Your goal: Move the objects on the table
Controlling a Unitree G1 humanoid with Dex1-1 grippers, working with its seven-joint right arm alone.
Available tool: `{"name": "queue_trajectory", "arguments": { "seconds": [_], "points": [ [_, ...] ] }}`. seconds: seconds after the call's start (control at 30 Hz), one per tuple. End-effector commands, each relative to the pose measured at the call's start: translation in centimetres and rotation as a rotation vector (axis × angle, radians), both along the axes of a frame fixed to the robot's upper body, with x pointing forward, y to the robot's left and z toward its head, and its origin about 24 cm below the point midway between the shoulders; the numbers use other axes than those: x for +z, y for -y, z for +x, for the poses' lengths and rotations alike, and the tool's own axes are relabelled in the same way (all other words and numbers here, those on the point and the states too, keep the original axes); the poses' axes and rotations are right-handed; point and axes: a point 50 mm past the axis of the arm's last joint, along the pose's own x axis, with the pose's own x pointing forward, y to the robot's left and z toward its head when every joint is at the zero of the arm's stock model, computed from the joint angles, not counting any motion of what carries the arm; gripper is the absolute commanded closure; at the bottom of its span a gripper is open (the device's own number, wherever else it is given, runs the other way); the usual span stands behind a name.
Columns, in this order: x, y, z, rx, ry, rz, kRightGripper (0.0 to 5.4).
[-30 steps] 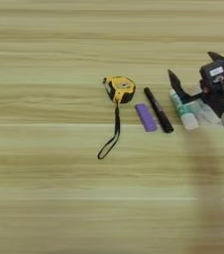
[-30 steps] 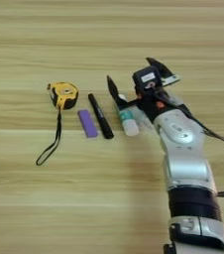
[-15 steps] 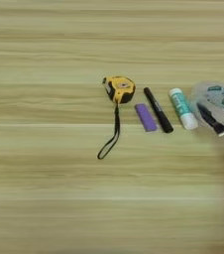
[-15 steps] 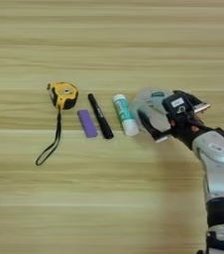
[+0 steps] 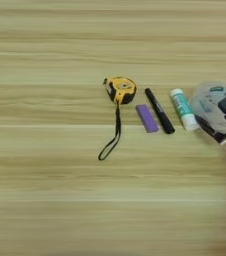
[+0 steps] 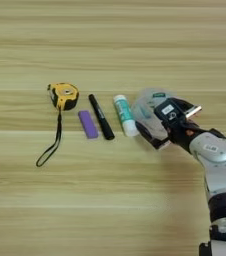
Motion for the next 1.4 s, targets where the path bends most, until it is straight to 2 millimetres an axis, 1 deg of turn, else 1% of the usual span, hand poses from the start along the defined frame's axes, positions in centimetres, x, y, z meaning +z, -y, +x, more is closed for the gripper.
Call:
{"name": "queue_trajectory", "arguments": {
  "seconds": [0.03,0.33,0.83,1.07,1.13,1.37,1.4],
  "points": [
    [4.1,1.2,1.5,-0.007,0.133,-0.093,0.04],
    [4.1,1.4,1.6,-0.015,0.139,-0.122,0.04],
    [3.0,0.3,2.0,0.03,0.109,-0.139,0.04],
    [2.2,-0.1,2.1,0.042,0.083,-0.134,1.02],
    [2.2,-0.1,2.2,0.043,0.079,-0.133,1.18],
    [2.1,-0.1,2.2,0.044,0.074,-0.132,2.02],
    [2.0,-0.1,2.2,0.044,0.074,-0.131,2.06]
  ]
}}
